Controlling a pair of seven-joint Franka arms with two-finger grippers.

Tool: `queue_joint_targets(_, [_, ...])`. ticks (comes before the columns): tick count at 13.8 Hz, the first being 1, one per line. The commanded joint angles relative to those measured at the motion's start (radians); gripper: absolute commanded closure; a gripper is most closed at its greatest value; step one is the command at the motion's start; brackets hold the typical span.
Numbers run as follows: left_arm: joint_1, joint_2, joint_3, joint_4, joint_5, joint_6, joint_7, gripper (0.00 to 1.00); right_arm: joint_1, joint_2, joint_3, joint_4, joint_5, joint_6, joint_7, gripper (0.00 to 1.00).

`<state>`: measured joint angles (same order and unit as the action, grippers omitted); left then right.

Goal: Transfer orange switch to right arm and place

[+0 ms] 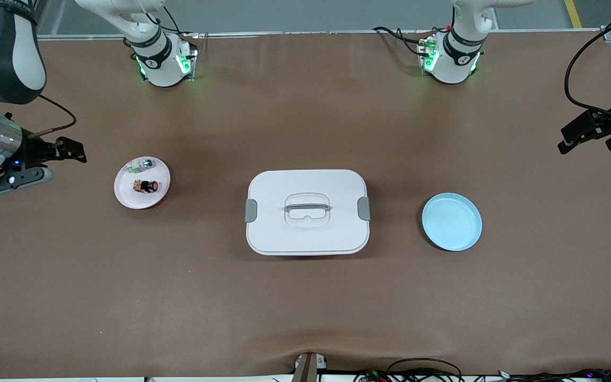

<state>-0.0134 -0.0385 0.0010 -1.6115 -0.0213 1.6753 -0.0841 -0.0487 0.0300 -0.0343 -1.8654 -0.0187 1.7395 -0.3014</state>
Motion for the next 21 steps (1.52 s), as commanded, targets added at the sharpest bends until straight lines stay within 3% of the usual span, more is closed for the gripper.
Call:
queue_joint_targets(1, [-0.008, 0.003, -0.003, 0.028, 0.004, -0.028, -0.006, 0.00, -0.013, 0.025, 0.016, 0.093, -0.009, -0.055, 0.146, 0.00])
queue_joint_targets(4, [-0.007, 0.005, -0.003, 0.033, -0.002, -0.055, -0.003, 0.00, -0.008, 0.039, 0.016, 0.220, -0.017, -0.144, 0.252, 0.00])
queue_joint_targets(9, [-0.007, 0.011, -0.003, 0.033, -0.002, -0.072, -0.005, 0.00, -0.033, 0.045, 0.017, 0.345, 0.002, -0.150, 0.243, 0.00])
queue_joint_targets(21, [-0.007, 0.011, -0.003, 0.032, -0.002, -0.078, -0.006, 0.00, -0.030, 0.037, 0.017, 0.333, 0.002, -0.083, 0.251, 0.00])
